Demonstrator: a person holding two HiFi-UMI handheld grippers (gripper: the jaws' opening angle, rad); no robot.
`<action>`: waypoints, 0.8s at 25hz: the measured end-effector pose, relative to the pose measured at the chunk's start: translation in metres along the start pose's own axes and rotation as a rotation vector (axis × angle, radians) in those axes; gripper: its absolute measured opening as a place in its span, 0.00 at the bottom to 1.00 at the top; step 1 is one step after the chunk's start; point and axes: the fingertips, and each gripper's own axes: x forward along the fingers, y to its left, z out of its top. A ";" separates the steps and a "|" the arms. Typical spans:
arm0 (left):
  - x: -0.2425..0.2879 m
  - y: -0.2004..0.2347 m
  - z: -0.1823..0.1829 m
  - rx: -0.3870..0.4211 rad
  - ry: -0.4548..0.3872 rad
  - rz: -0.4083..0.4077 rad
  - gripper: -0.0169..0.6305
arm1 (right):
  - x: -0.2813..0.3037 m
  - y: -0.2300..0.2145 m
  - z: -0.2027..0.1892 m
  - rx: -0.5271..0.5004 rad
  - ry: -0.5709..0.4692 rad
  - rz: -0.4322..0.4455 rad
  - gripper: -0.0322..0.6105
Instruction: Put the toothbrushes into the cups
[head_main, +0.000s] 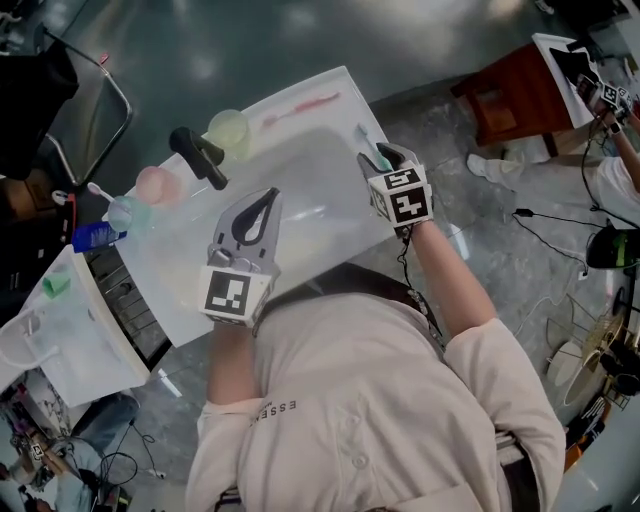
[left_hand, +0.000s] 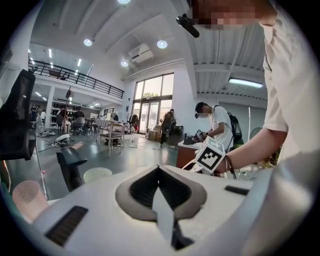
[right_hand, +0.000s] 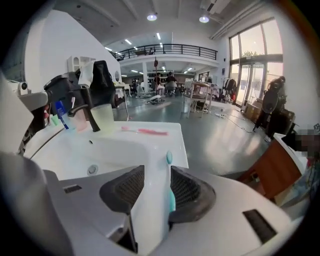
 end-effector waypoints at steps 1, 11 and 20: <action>0.005 0.000 0.001 -0.005 0.001 -0.001 0.03 | 0.003 -0.006 -0.005 -0.004 0.030 -0.004 0.32; 0.025 0.005 0.000 -0.021 0.019 0.002 0.03 | 0.024 -0.023 -0.029 -0.013 0.257 0.057 0.32; 0.021 0.001 -0.011 0.020 0.052 0.006 0.03 | 0.021 -0.026 -0.028 -0.080 0.323 0.052 0.12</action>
